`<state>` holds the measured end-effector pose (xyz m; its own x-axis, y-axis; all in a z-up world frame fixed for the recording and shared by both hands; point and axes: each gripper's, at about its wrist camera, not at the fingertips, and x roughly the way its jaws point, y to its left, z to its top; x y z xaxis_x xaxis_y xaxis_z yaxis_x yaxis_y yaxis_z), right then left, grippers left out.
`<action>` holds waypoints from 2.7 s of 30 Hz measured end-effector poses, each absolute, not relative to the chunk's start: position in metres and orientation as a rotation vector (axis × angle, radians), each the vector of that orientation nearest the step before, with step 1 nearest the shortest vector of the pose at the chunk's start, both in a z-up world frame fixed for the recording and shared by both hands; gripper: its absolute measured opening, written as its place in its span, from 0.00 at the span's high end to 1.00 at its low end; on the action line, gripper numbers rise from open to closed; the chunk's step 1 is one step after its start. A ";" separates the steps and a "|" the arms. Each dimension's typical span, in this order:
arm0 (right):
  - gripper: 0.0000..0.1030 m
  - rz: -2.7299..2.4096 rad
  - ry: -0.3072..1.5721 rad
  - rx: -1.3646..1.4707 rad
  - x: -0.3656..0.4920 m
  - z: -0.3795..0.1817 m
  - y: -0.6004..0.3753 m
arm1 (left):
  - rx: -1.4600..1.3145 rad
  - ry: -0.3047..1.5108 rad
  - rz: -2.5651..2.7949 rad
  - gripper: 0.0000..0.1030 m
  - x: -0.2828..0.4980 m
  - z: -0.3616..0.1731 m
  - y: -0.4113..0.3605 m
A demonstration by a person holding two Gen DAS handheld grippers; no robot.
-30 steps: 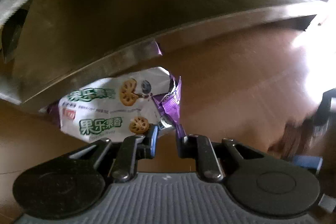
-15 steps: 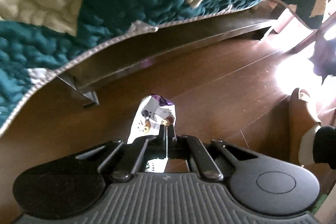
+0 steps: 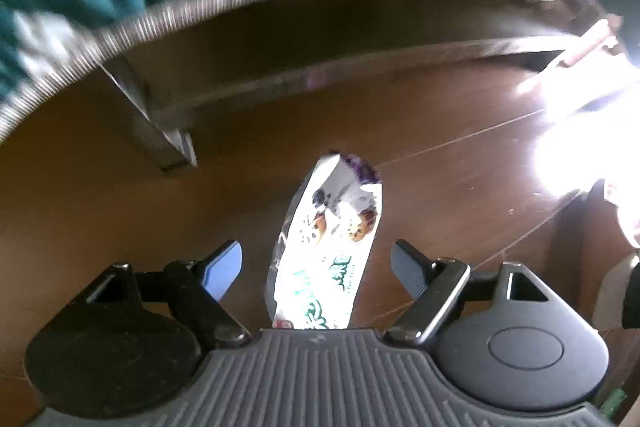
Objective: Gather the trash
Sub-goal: 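Regrip the white snack bag with the left tool while the right tool holds the brown wrapper, then carry the snack bag and brown wrapper in both tools up over the teal bin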
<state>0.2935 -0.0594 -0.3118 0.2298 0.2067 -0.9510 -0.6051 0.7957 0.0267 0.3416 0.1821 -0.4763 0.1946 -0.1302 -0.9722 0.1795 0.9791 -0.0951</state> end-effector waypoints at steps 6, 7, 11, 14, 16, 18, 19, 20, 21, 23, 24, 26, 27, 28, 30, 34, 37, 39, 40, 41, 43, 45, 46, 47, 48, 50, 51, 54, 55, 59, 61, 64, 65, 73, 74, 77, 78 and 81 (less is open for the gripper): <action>0.67 0.571 1.322 -0.360 0.304 -0.330 -0.061 | -0.039 1.486 -0.259 0.20 0.360 -0.541 0.194; 0.67 0.565 1.337 -0.352 0.305 -0.333 -0.061 | -0.049 1.502 -0.259 0.21 0.362 -0.549 0.196; 0.67 0.558 1.370 -0.331 0.310 -0.340 -0.062 | -0.075 1.545 -0.275 0.56 0.365 -0.567 0.199; 0.67 0.552 1.367 -0.341 0.310 -0.341 -0.061 | -0.048 1.554 -0.286 0.85 0.360 -0.569 0.194; 0.67 0.545 1.358 -0.354 0.310 -0.341 -0.061 | -0.008 1.539 -0.279 0.95 0.356 -0.565 0.189; 0.68 0.539 1.339 -0.365 0.310 -0.340 -0.061 | 0.000 1.520 -0.275 0.98 0.354 -0.556 0.185; 0.68 0.534 1.330 -0.371 0.310 -0.339 -0.061 | -0.006 1.512 -0.275 0.99 0.352 -0.549 0.183; 0.68 0.527 1.319 -0.378 0.311 -0.338 -0.061 | -0.009 1.505 -0.279 0.99 0.352 -0.543 0.181; 0.68 0.523 1.310 -0.382 0.311 -0.337 -0.063 | -0.003 1.497 -0.284 1.00 0.350 -0.535 0.178; 0.68 0.511 1.287 -0.392 0.310 -0.335 -0.064 | 0.012 1.481 -0.291 1.00 0.346 -0.515 0.173; 0.68 0.504 1.275 -0.401 0.310 -0.333 -0.065 | 0.017 1.473 -0.295 1.00 0.344 -0.504 0.170; 0.68 0.497 1.244 -0.409 0.309 -0.327 -0.066 | 0.042 1.446 -0.294 1.00 0.339 -0.477 0.163; 0.68 0.490 1.227 -0.408 0.308 -0.324 -0.067 | 0.050 1.433 -0.298 1.00 0.338 -0.463 0.161; 0.68 0.484 1.211 -0.403 0.308 -0.321 -0.067 | 0.058 1.419 -0.300 1.00 0.336 -0.449 0.158; 0.68 0.470 1.176 -0.397 0.307 -0.313 -0.069 | 0.078 1.395 -0.296 1.00 0.332 -0.420 0.154; 0.68 0.450 1.136 -0.381 0.304 -0.303 -0.074 | 0.066 1.404 -0.275 0.99 0.323 -0.389 0.147; 0.68 0.461 1.121 -0.396 0.297 -0.302 -0.077 | 0.049 1.393 -0.264 0.96 0.321 -0.384 0.150; 0.68 0.482 1.110 -0.417 0.293 -0.302 -0.078 | 0.006 1.413 -0.245 0.85 0.324 -0.395 0.157; 0.68 0.490 1.109 -0.420 0.292 -0.301 -0.077 | -0.018 1.428 -0.235 0.65 0.327 -0.404 0.159; 0.68 0.501 1.108 -0.420 0.293 -0.301 -0.077 | -0.043 1.443 -0.227 0.51 0.332 -0.419 0.164; 0.68 0.510 1.119 -0.411 0.296 -0.302 -0.076 | -0.081 1.459 -0.206 0.20 0.336 -0.440 0.172; 0.68 0.517 1.159 -0.381 0.303 -0.306 -0.077 | -0.119 1.497 -0.199 0.20 0.340 -0.468 0.180; 0.68 0.519 1.174 -0.369 0.305 -0.308 -0.076 | -0.139 1.526 -0.193 0.20 0.343 -0.483 0.183; 0.68 0.525 1.193 -0.354 0.308 -0.309 -0.076 | -0.159 1.556 -0.189 0.20 0.345 -0.499 0.187; 0.68 0.531 1.208 -0.337 0.311 -0.310 -0.075 | -0.168 1.573 -0.188 0.20 0.347 -0.512 0.190; 0.68 0.540 1.231 -0.299 0.314 -0.311 -0.073 | -0.177 1.597 -0.190 0.20 0.351 -0.537 0.193; 0.68 0.544 1.241 -0.285 0.316 -0.311 -0.072 | -0.186 1.604 -0.187 0.20 0.353 -0.547 0.193; 0.68 0.548 1.272 -0.267 0.319 -0.317 -0.068 | -0.192 1.626 -0.182 0.24 0.360 -0.570 0.189; 0.68 0.546 1.281 -0.265 0.320 -0.319 -0.068 | -0.166 1.625 -0.181 0.28 0.360 -0.574 0.185; 0.68 0.530 1.322 -0.259 0.323 -0.326 -0.066 | -0.057 1.566 -0.248 0.88 0.358 -0.573 0.159; 0.68 0.526 1.317 -0.258 0.324 -0.327 -0.065 | -0.034 1.581 -0.248 0.97 0.356 -0.578 0.151; 0.68 0.519 1.305 -0.274 0.325 -0.326 -0.064 | 0.002 1.541 -0.287 1.00 0.348 -0.573 0.139; 0.68 0.516 1.296 -0.288 0.324 -0.326 -0.064 | -0.002 1.531 -0.293 1.00 0.347 -0.569 0.137; 0.68 0.458 1.199 -0.371 0.321 -0.321 -0.071 | 0.070 1.427 -0.318 1.00 0.337 -0.493 0.122; 0.68 0.444 1.189 -0.374 0.320 -0.320 -0.072 | 0.083 1.412 -0.312 1.00 0.339 -0.480 0.122; 0.68 0.418 1.143 -0.376 0.317 -0.312 -0.076 | 0.115 1.356 -0.301 1.00 0.334 -0.429 0.119; 0.69 0.410 1.126 -0.370 0.315 -0.307 -0.077 | 0.123 1.337 -0.296 1.00 0.329 -0.413 0.116; 0.69 0.396 1.069 -0.316 0.306 -0.282 -0.081 | 0.140 1.262 -0.263 1.00 0.318 -0.357 0.107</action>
